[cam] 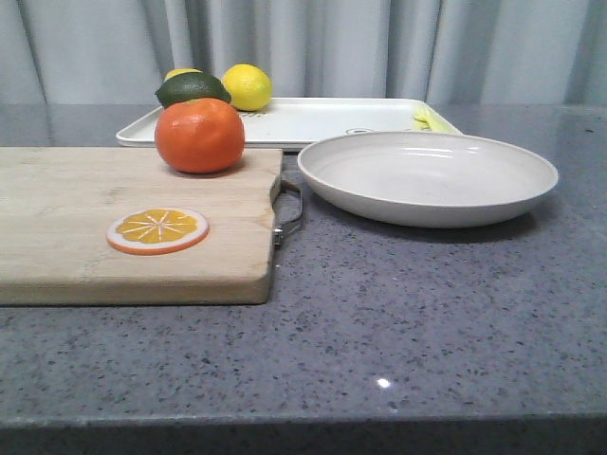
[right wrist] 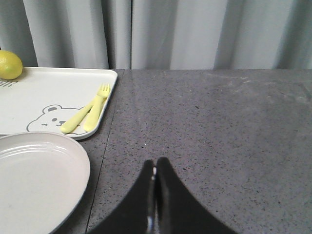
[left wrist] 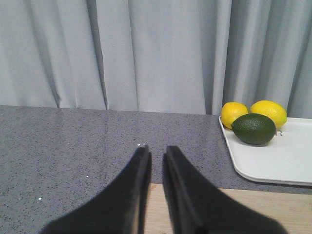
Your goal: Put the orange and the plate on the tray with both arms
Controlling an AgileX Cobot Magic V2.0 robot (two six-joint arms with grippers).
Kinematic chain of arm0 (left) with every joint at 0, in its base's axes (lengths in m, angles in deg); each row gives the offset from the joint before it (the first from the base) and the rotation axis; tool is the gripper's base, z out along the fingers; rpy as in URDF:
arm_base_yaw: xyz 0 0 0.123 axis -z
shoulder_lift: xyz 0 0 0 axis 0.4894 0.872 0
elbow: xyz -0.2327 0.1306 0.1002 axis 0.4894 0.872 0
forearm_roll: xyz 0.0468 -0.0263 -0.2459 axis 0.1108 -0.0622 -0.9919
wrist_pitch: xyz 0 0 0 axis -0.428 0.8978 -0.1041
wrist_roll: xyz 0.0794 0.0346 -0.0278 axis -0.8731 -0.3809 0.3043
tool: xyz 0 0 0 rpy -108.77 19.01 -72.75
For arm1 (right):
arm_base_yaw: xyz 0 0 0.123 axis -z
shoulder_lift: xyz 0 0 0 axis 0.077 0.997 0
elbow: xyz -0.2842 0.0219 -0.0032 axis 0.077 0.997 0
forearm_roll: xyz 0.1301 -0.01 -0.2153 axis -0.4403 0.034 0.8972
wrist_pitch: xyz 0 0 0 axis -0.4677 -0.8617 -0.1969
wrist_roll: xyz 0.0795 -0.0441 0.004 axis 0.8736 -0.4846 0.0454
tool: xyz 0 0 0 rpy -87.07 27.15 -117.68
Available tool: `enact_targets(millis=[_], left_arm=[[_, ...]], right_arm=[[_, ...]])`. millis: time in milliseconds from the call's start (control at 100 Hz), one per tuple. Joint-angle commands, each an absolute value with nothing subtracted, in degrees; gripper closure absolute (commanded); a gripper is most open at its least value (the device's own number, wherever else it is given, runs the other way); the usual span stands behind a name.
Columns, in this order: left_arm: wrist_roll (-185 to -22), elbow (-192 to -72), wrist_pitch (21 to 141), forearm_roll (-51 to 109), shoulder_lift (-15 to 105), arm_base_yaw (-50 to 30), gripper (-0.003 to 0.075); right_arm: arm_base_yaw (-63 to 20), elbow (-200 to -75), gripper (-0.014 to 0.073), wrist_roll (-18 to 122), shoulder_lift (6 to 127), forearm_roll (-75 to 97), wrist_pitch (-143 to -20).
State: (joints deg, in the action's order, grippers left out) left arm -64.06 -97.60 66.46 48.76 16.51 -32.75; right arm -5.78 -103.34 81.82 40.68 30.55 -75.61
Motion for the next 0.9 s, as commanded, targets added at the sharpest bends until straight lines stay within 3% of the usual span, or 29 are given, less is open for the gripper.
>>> enact_targets(millis=[0,180,480,890], left_arm=[[-63.73,-99.93,61.84,48.53,17.01,-32.81,0.0491],[-63.73,-99.97,61.84,48.53,17.16,-32.81,0.0292],[-63.73,-105.61,69.85,48.53,24.22,-30.60,0.0139],[-63.73,-120.48,77.93,45.49,41.41,-19.25,0.0121]], right_arm=[[-5.73,-105.32,0.0660,81.64,41.14,31.37,-70.59],[-5.73,-105.32,0.0660,81.64,41.14,31.37,-70.59],[-5.73,-105.32,0.0660,81.64,41.14,31.37,-70.59],[-5.73,-105.32,0.0660,81.64,41.14,31.37,-70.59]])
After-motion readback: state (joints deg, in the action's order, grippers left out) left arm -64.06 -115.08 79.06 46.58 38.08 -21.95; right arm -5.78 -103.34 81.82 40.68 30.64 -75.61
